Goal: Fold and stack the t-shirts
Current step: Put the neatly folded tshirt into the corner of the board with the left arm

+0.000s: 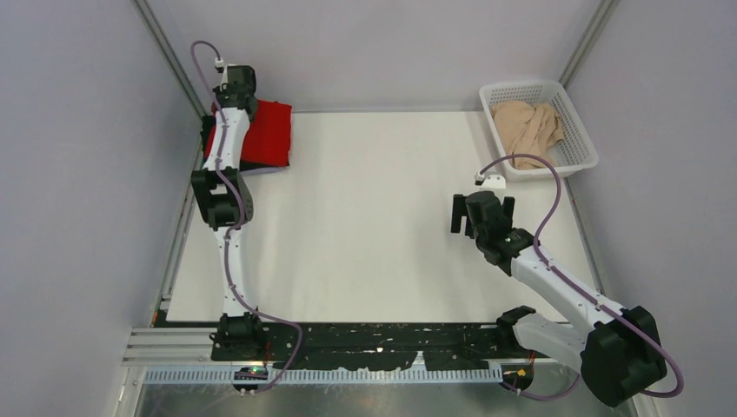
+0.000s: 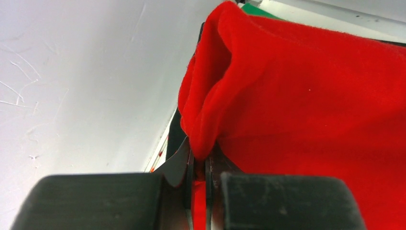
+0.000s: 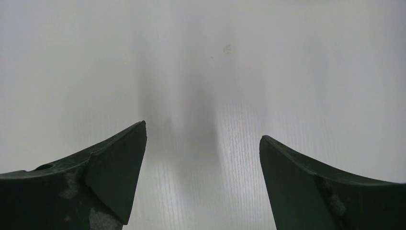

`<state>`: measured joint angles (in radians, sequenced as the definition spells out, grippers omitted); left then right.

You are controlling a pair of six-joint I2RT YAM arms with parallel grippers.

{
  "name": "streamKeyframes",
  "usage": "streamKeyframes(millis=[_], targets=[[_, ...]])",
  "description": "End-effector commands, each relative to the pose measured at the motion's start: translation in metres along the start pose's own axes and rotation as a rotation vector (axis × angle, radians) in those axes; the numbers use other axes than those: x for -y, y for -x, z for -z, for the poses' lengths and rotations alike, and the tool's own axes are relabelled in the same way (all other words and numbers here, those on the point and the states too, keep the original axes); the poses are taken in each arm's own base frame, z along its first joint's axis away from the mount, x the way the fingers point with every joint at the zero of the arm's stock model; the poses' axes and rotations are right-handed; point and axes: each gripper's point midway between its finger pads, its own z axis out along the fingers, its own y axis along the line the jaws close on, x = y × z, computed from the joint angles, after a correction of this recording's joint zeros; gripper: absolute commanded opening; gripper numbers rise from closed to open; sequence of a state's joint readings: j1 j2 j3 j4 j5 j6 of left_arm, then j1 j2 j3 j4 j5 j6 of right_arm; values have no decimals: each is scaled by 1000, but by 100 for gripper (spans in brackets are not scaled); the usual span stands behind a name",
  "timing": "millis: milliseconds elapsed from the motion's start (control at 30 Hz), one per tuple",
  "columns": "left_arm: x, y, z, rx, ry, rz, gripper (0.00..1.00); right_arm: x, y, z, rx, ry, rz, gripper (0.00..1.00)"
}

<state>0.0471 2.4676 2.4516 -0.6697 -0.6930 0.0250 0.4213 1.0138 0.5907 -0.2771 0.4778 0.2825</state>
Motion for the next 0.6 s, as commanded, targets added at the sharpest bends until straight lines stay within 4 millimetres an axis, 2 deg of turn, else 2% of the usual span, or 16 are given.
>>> streamKeyframes(millis=[0,133,167,200,233,267,300,333,433,567], targets=[[-36,22,-8,56,89,124,0,-1,22,-1,34,-25,-11,95],[-38,20,-11,56,92,131,3,-1,24,-2,37,-26,-10,95],[-39,22,-10,60,96,133,7,-1,24,-2,38,-28,-8,96],[-39,22,-10,62,96,132,15,-1,24,-2,39,-29,-8,95],[-38,23,-10,65,88,131,31,0,25,-2,41,-31,-8,95],[-37,24,-10,71,83,134,54,0,25,-2,41,-33,-7,95],[-39,28,-7,81,88,144,90,1,25,-2,41,-37,-6,96],[-42,32,-3,90,91,152,98,1,25,-2,41,-38,-7,95],[-54,46,12,119,97,182,100,2,27,-1,49,-41,-13,95],[-63,65,46,155,41,213,100,2,32,4,73,-30,-32,95]])
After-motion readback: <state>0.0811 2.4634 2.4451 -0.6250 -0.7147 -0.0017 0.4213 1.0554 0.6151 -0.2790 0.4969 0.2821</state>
